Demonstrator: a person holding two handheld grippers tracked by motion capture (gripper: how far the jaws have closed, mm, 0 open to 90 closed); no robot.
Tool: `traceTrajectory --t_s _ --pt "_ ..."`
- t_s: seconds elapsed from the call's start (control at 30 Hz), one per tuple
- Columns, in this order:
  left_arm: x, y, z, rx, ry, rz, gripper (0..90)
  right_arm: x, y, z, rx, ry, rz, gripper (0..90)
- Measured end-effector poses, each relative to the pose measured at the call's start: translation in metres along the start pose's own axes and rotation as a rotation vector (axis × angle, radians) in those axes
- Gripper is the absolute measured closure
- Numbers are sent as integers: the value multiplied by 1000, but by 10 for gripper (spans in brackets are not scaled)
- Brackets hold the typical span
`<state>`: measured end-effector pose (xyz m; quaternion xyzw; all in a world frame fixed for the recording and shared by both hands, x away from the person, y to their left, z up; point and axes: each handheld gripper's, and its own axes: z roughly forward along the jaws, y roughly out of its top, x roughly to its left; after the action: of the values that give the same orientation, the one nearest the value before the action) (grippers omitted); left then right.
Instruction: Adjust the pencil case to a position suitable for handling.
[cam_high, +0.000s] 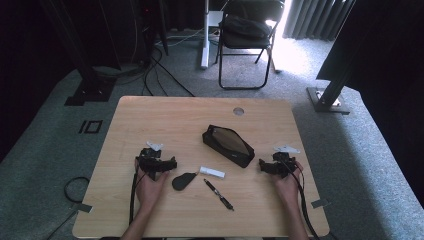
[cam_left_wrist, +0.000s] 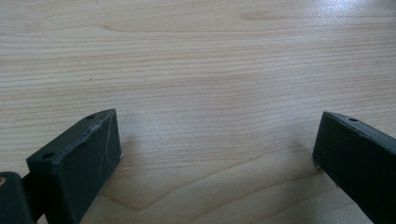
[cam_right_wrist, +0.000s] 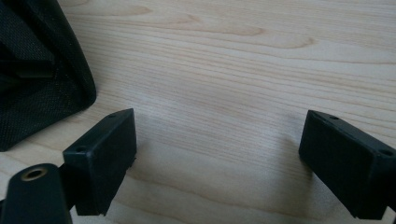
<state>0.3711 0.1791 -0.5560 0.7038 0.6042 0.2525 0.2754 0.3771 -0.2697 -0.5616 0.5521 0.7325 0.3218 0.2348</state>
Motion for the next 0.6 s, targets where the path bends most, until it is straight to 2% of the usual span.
traceTrajectory --t_s 0.17,0.33,0.5,0.6 --pt "0 0 0 0 0 0 12 1 -1 -1 1 8 -6 112" --pt "0 0 0 1 0 1 13 6 1 -7 5 12 -20 309" --pt "0 0 0 1 0 1 13 15 8 -21 -63 10 -58 404" --pt "0 0 0 1 0 1 13 21 11 -31 -99 25 -62 415"
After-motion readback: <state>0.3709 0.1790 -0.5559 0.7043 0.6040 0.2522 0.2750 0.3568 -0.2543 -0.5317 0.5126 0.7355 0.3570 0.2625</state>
